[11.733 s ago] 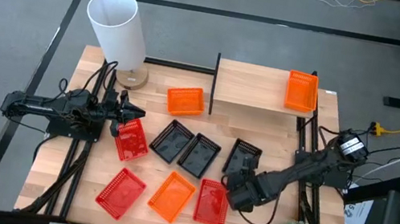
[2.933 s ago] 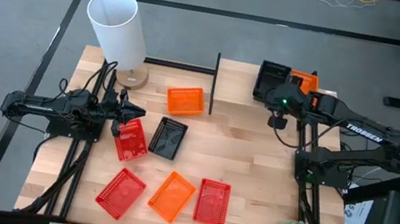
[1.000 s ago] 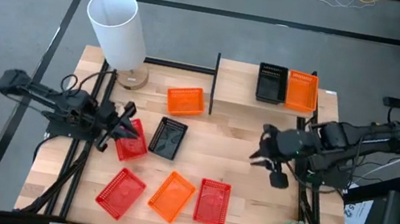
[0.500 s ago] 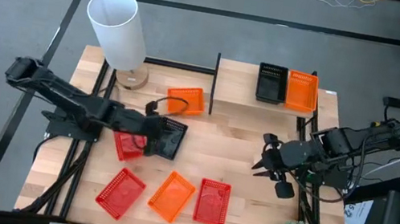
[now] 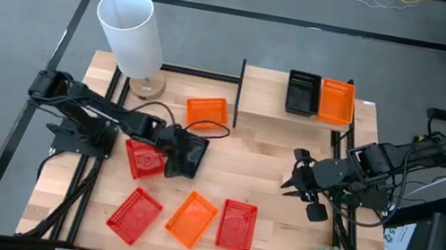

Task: Stack baskets on shelf by color
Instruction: Adjust the black bin

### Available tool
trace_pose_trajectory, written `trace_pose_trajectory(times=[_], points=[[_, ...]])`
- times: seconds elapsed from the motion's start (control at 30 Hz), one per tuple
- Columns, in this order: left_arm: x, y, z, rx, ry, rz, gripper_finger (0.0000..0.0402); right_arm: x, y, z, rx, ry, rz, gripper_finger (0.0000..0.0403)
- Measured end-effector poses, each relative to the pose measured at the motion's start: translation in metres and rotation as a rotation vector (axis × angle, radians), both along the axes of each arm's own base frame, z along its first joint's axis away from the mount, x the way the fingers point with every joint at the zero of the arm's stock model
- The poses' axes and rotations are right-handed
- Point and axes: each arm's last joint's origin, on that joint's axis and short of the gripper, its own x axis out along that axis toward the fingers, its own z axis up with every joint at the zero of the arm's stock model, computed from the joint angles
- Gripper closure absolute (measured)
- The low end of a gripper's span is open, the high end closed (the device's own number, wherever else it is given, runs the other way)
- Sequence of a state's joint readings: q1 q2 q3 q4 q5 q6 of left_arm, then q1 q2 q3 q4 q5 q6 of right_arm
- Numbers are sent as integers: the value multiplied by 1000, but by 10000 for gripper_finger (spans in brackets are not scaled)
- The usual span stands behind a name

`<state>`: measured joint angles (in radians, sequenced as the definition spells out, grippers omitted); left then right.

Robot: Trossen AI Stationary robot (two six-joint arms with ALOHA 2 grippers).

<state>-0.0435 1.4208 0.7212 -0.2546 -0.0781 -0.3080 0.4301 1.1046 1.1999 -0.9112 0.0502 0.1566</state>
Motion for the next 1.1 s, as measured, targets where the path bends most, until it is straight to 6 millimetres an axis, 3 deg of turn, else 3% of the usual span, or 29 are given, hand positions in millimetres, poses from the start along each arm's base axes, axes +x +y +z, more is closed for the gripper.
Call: trace_pose_trajectory(times=[0.17,0.37,0.5,0.57,0.67,0.77,0.9,1.1], points=[[13,5,-10,-50,4,-36,360,0,0,0,-12,-5,-6,315],[63,1,2,-37,-77,-120,360,1,-1,0,-30,-14,-24,315],[102,-1,29,26,-190,-162,360,0,-1,0,-29,-14,-25,315],[112,-5,46,26,-241,-169,360,0,-1,0,-27,-13,-25,315],[114,-16,61,23,-249,-183,360,0,-1,0,-28,-8,-26,315],[102,-33,62,7,-114,-143,360,0,-1,0,-28,-7,-26,315],[82,-45,47,72,114,-59,360,0,-1,-2,-30,-6,-23,315],[90,-32,18,69,199,0,360,1,-1,-18,-46,35,-24,315]])
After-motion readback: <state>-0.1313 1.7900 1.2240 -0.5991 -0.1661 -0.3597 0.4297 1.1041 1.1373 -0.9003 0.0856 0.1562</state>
